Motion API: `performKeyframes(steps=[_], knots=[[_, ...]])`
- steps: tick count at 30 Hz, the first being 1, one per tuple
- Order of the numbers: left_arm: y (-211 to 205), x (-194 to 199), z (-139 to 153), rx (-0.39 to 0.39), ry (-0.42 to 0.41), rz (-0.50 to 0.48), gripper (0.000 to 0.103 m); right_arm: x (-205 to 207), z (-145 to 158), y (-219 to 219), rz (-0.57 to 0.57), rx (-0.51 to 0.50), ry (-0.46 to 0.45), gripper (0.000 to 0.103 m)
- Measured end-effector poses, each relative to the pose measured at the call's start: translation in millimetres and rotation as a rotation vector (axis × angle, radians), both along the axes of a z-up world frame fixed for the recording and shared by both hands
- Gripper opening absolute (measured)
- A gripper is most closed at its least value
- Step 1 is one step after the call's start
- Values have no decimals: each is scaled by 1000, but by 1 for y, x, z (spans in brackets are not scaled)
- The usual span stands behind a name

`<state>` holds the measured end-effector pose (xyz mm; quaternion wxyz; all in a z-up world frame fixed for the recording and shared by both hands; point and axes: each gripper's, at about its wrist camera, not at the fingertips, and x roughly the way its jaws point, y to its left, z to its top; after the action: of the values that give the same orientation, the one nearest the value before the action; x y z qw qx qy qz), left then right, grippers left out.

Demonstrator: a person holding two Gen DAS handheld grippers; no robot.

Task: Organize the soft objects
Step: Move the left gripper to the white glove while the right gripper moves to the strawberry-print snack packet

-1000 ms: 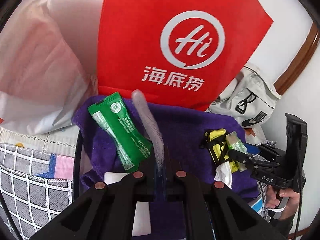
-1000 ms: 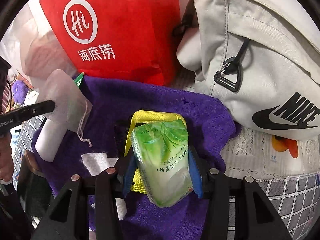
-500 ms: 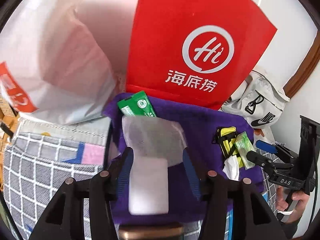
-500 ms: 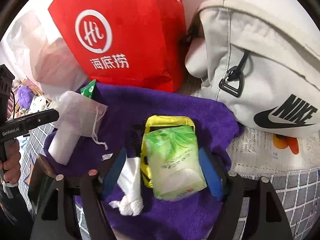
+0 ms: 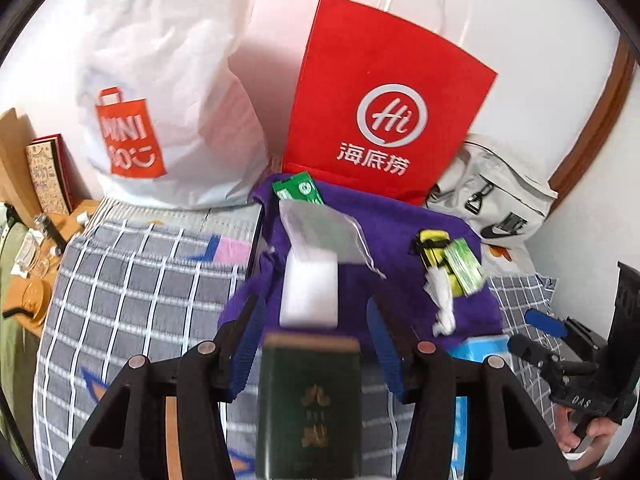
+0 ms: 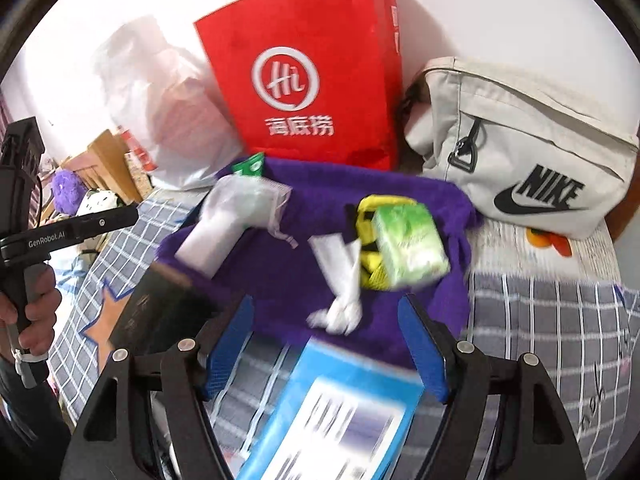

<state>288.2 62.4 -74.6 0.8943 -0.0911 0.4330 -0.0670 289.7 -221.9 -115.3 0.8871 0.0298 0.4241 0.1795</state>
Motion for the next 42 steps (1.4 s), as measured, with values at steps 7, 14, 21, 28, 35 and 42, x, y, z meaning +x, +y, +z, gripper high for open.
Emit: performKeyframes(steps=[7,14,21,28,35,42], knots=[[-4,-48,-2,-30,4,-10,51,-66,-5,17,67,38,23,62],[1,-90,-18,-45,13,-10,51,-122,-30,51,197,-2,60,43],[13,-125,-33,-68,19,-2,51,-148,-64,85,250,-102,113,37],[24,-153,-48,-79,35,10,51,-156,-78,97,230,-229,91,30],[28,-171,-55,-99,45,23,51,-156,-87,101,210,-277,75,20],[26,-183,-55,-108,43,33,51,-167,-74,94,203,-241,28,2]])
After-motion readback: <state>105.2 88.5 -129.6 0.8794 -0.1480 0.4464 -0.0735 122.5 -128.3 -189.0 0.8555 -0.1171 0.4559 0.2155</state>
